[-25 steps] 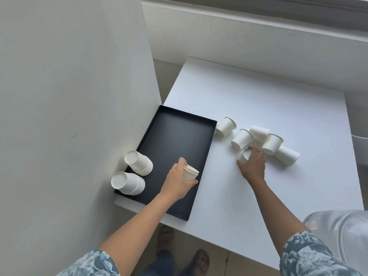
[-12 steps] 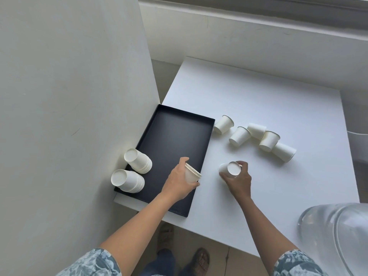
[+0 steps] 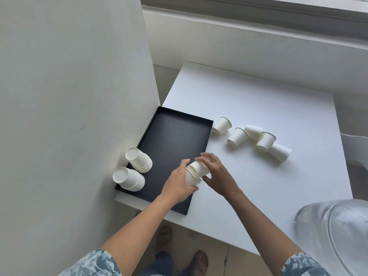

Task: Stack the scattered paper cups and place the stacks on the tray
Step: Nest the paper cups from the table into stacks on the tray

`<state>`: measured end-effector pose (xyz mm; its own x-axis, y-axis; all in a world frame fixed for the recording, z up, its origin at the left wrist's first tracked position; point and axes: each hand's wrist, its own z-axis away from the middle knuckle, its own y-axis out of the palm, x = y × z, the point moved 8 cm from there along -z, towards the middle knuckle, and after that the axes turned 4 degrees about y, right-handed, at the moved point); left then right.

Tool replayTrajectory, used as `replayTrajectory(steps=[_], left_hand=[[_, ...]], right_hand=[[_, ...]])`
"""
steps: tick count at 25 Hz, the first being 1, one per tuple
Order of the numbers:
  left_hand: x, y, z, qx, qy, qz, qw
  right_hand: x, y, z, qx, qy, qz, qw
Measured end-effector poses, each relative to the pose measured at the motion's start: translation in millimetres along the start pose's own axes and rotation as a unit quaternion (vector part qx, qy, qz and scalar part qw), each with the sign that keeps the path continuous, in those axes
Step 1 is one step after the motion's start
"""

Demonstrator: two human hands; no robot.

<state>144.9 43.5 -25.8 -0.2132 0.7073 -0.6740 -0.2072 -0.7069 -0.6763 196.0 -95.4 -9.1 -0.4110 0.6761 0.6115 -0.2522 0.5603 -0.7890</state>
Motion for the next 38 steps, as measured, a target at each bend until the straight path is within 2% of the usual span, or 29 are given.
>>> replayTrajectory(steps=[3, 9, 16, 20, 23, 25, 27, 30, 34, 38], left_hand=[[1, -3, 4, -0.011, 0.0, 0.002, 1.0], [1, -9, 14, -0.025, 0.005, 0.013, 1.0], [7, -16, 28, -0.018, 0.013, -0.004, 1.0], [5, -39, 31, -0.012, 0.025, -0.046, 0.999], [7, -73, 28, 0.023, 0.028, -0.05, 0.998], [14, -108, 27, 0.03, 0.009, -0.059, 0.998], [25, -145, 28, 0.043, -0.025, -0.116, 0.992], [44, -193, 38, 0.089, -0.095, -0.261, 0.956], [55, -211, 46, 0.117, -0.122, -0.479, 0.861], [64, -182, 36, 0.135, -0.094, -0.542, 0.824]], right_hand=[[10, 7, 4, 0.04, 0.007, -0.036, 0.999], [30, 27, 17, 0.08, 0.086, -0.17, 0.978], [41, 46, 32, 0.087, 0.146, -0.253, 0.952], [48, 40, 36, 0.045, 0.151, -0.283, 0.946], [43, 33, 41, -0.004, 0.17, -0.284, 0.943], [43, 31, 45, -0.021, 0.175, -0.282, 0.943], [43, 30, 48, -0.029, 0.176, -0.281, 0.943], [41, 32, 52, -0.041, 0.181, -0.287, 0.94], [40, 37, 56, -0.05, 0.192, -0.288, 0.937], [39, 38, 56, -0.05, 0.191, -0.278, 0.94]])
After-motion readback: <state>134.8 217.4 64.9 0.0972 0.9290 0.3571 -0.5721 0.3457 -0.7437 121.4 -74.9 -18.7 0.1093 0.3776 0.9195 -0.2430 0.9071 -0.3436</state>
